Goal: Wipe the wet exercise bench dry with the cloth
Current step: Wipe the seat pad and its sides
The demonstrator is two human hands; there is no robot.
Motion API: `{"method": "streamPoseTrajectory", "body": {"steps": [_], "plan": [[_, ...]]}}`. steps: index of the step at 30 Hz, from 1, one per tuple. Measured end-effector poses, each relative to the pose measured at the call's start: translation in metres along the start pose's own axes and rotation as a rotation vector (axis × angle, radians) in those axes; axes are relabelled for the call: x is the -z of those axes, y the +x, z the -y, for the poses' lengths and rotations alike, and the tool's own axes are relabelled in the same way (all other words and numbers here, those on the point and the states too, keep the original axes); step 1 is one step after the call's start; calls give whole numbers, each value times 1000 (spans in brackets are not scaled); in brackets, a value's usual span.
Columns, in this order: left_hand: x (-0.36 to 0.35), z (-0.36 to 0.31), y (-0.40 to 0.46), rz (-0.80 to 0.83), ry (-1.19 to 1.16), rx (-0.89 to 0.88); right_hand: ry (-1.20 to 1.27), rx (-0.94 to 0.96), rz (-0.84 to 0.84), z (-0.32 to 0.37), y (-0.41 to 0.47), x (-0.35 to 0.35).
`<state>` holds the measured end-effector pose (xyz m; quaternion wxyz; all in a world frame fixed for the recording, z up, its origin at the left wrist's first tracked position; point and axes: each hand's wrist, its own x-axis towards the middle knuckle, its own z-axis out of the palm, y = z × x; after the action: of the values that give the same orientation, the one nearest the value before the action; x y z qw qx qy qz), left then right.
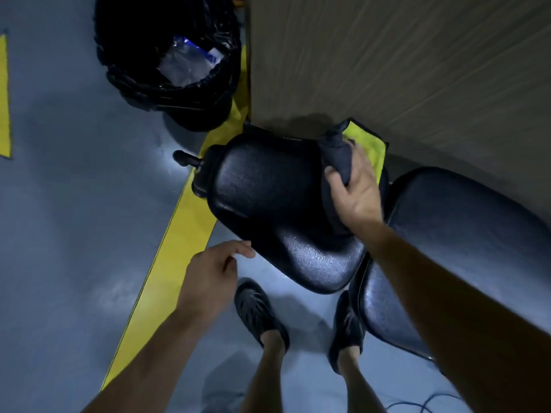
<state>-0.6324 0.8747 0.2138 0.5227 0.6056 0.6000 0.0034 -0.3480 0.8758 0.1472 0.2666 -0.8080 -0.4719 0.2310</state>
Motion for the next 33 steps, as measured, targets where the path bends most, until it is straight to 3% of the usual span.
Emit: {"method": "streamPoseTrajectory", "body": {"steps": [4, 9, 14, 17, 22, 28, 33], "plan": [[-10, -24, 4, 58, 47, -113, 70, -265, -209, 11, -72, -10], [-16, -43, 10, 102, 13, -144, 133, -372, -149, 12, -178, -13], [-20, -52, 26, 71, 85, -209, 135, -399, -206, 21, -164, -20], [-19, -54, 37, 64, 117, -255, 155, -362, -218, 6, -110, -3], [-18, -51, 47, 33, 141, -269, 100, -619, -174, -10, -5, 36], [-8, -45, 54, 41, 380, -320, 92, -528, -82, 17, -89, 27], [-3, -41, 59, 66, 435, -340, -1, -585, 1, 14, -74, 28]]}}
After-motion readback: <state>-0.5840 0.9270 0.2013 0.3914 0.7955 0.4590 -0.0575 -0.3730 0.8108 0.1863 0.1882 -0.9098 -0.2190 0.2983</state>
